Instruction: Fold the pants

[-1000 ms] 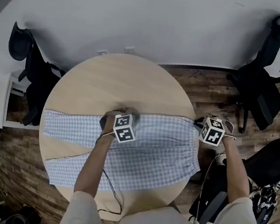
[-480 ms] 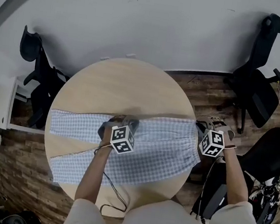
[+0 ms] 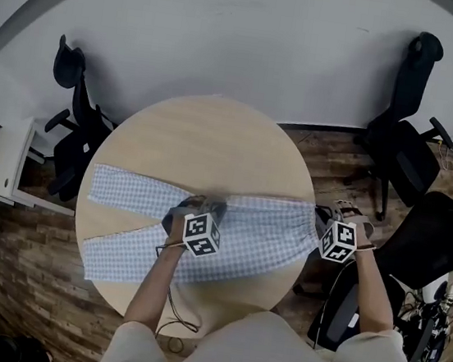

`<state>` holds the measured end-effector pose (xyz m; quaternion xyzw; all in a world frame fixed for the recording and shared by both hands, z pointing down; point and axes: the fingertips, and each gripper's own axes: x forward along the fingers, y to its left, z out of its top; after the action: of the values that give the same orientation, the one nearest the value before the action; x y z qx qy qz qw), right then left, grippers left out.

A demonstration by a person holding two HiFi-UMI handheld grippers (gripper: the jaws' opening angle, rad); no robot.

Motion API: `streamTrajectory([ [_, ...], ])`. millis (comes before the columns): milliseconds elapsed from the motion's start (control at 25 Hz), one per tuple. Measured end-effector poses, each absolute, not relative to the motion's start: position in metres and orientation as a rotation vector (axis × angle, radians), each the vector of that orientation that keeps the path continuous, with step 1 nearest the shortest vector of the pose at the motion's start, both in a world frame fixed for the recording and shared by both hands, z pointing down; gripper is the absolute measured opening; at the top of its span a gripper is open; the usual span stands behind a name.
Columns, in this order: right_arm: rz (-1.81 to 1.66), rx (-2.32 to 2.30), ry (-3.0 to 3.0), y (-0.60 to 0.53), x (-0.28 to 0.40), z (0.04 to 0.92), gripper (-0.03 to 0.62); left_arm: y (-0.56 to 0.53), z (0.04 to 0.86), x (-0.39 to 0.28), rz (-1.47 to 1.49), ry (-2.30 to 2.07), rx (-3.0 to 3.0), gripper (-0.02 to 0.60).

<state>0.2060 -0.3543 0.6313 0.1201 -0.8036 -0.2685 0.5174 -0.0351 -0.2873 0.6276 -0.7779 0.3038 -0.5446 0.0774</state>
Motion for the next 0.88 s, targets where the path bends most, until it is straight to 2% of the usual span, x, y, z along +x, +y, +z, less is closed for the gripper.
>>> streamTrajectory([
  [400,-0.635,0.224,-1.857,-0.281,0.236,0.661,0.052,-0.205,0.634,-0.004,-1.640,0.868,-2.369,0.038],
  [880,-0.615,0.120,-1.779,-0.251,0.269,0.699,0.052,-0.143,0.658,0.036,-1.652,0.826,-2.451,0.038],
])
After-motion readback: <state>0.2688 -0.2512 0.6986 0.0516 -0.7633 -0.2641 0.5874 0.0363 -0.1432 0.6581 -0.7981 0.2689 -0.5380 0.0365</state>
